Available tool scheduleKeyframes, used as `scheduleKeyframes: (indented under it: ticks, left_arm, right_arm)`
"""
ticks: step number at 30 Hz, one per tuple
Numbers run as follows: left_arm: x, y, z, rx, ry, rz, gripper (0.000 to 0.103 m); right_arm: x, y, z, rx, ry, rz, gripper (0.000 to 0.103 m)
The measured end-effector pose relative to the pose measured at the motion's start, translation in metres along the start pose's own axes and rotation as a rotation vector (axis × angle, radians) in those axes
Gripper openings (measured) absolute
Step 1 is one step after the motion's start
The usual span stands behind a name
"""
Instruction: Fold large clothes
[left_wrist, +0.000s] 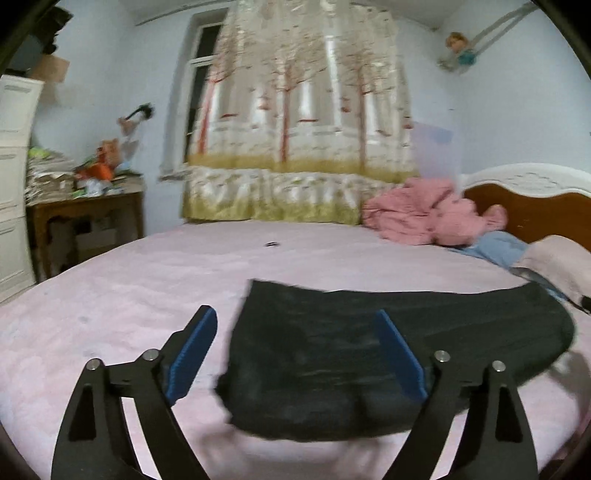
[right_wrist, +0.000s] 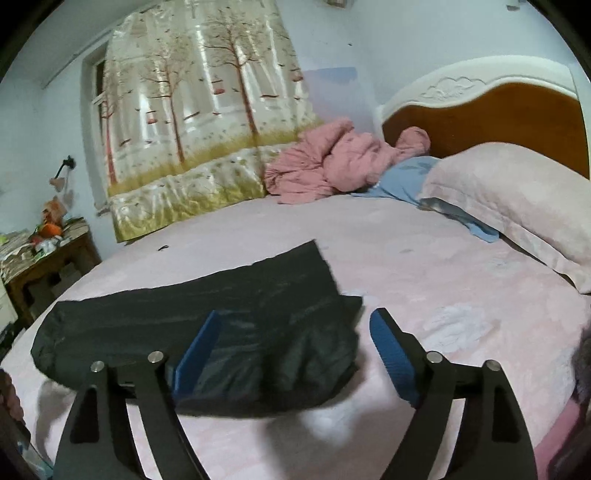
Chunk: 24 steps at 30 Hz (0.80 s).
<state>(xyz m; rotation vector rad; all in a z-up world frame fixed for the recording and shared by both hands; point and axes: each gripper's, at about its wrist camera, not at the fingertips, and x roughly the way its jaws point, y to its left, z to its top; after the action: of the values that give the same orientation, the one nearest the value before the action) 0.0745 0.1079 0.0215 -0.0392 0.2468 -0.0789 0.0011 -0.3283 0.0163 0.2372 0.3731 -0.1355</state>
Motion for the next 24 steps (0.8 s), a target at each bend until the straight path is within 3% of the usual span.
scheduleKeyframes:
  ticks: [4,7,16,22,24]
  left_arm:
    - [-0.012,-0.026,0.004,0.041,-0.04,-0.072,0.099]
    - [-0.014,-0.036,0.0,0.057,-0.01,-0.16,0.099]
    - [-0.012,-0.059,-0.007,0.086,0.004,-0.174,0.099]
    - [-0.005,-0.074,-0.008,0.057,0.037,-0.252,0.099]
    - [0.0,-0.078,-0.005,0.052,0.048,-0.263,0.099]
  right_arm:
    - [-0.005,0.015,-0.009,0.015,0.005,0.02,0.087]
    - [-0.009,0.019,-0.022,0.043,-0.002,0.031,0.087]
    - [-0.002,0.028,-0.046,0.021,0.043,0.025,0.087]
    - [0.017,0.012,-0.052,0.171,0.134,0.145,0.087]
    - [0.027,0.002,-0.057,0.283,0.197,0.219,0.087]
